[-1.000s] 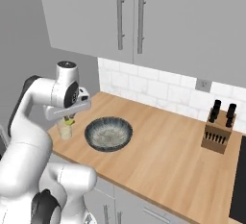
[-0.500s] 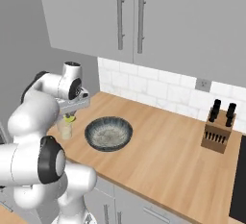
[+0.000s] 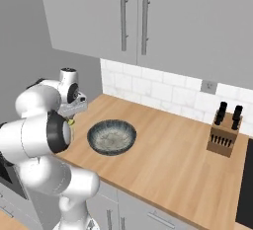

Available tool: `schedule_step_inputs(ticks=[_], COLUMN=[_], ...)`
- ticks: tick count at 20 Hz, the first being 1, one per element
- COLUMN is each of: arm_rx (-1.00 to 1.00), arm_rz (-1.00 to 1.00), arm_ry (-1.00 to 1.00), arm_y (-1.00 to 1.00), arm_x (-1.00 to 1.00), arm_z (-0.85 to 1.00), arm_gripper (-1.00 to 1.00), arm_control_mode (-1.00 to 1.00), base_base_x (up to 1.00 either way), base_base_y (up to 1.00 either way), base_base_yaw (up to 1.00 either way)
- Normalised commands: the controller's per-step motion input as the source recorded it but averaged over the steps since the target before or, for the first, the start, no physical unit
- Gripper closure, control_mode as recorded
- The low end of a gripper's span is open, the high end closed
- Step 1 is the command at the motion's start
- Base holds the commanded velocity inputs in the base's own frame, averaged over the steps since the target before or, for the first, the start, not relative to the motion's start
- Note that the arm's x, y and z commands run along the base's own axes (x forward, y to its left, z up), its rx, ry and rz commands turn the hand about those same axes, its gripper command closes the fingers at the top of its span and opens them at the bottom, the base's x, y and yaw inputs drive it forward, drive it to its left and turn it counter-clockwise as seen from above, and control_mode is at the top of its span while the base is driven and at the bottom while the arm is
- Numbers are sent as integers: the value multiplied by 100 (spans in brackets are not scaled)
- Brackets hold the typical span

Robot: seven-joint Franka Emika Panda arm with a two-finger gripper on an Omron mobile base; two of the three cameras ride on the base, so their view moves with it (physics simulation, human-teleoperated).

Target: Grab a lemon wedge from the fridge and one ice cube from the ice bowl, and put them in the glass of lemonade.

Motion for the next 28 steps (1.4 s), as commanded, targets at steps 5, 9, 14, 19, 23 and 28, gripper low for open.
schedule_step_inputs(ticks=[5,9,14,19,23,28], arm_rx=[-2,-2,-1,0,0,0], arm_rz=[0,0,-5,-10,-11,-11], arm_ry=[0,0,0,-5,-9,-13], arm_y=[4,15,31,0,0,-17], arm_x=[26,21,16,-7,-16,-30], arm_z=[-28,-29,-10,11,9,10], arm_gripper=[100,100,-100,-100,-100,-100], arm_control_mode=[-100,-100,-100,-100,-100,-100], base_base_x=[0,0,0,0,0,0], base_base_y=[0,0,0,0,0,0], base_base_yaw=[0,0,0,0,0,0])
